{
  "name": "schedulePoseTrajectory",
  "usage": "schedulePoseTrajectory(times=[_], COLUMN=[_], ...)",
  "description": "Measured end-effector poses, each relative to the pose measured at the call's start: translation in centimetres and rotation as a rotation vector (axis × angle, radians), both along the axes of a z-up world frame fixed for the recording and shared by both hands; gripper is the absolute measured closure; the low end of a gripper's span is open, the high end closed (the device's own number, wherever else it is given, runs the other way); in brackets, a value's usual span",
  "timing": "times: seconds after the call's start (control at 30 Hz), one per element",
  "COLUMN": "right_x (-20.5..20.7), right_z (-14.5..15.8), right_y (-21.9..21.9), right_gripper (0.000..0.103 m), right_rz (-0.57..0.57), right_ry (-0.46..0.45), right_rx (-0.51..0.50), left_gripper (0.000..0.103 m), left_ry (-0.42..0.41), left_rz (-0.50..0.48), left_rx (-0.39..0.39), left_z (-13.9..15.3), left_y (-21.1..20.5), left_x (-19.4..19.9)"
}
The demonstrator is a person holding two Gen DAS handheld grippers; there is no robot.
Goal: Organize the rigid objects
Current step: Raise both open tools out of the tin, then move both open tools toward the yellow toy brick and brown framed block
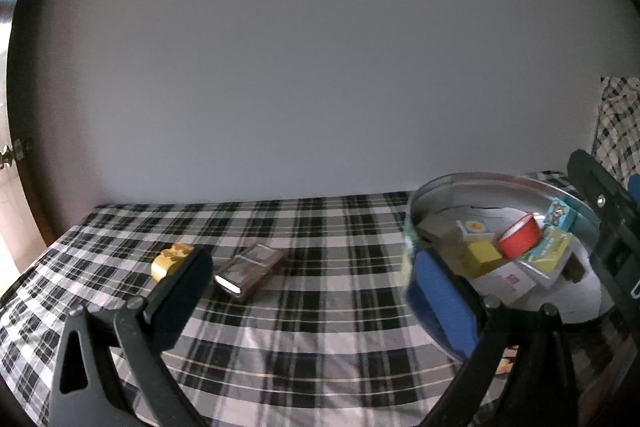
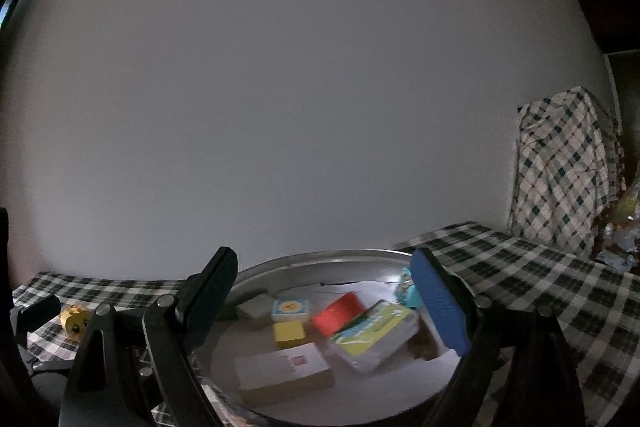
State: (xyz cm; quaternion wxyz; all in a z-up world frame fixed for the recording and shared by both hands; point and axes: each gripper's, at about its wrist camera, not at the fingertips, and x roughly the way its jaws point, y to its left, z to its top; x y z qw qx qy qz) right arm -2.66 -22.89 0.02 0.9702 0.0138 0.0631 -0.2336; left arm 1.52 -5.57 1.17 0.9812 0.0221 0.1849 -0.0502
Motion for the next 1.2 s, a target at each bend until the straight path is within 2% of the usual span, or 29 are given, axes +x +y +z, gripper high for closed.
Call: schedulePoseTrajectory(times=[0.43, 0.67, 0.83, 1.0, 1.2], right_x=[3.6, 5.9, 7.3, 7.9, 8.2], right_z=[-0.9, -1.6, -2.1, -2.4, -2.5], right_y=[3.6, 6.1, 7.6, 9.1, 9.2], right_gripper=[0.013, 0.013, 0.013, 0.013, 0.013], right_rz=[0.082, 0.138, 0.172, 0.206, 0.231], right_ry=[0.055, 0.108, 0.155, 0.188, 0.198], right_rx=[0.034, 0.042, 0.039, 0.017, 0.016], left_gripper=[0.0, 0.0, 0.001, 0.005, 0.006], left_ry=[0.039, 0.113, 0.209, 0.289, 0.339], left_rz=[0.085, 0.148, 0.123, 0.094, 0.067], left_rx=[-0.011, -0.009, -0.015, -0.044, 0.0], left_z=[-0.7, -1.6, -2.6, -3.5, -4.3], left_y=[5.8, 9.9, 12.5, 14.4, 13.8], left_x=[2.8, 5.7, 8.4, 10.5, 12.5])
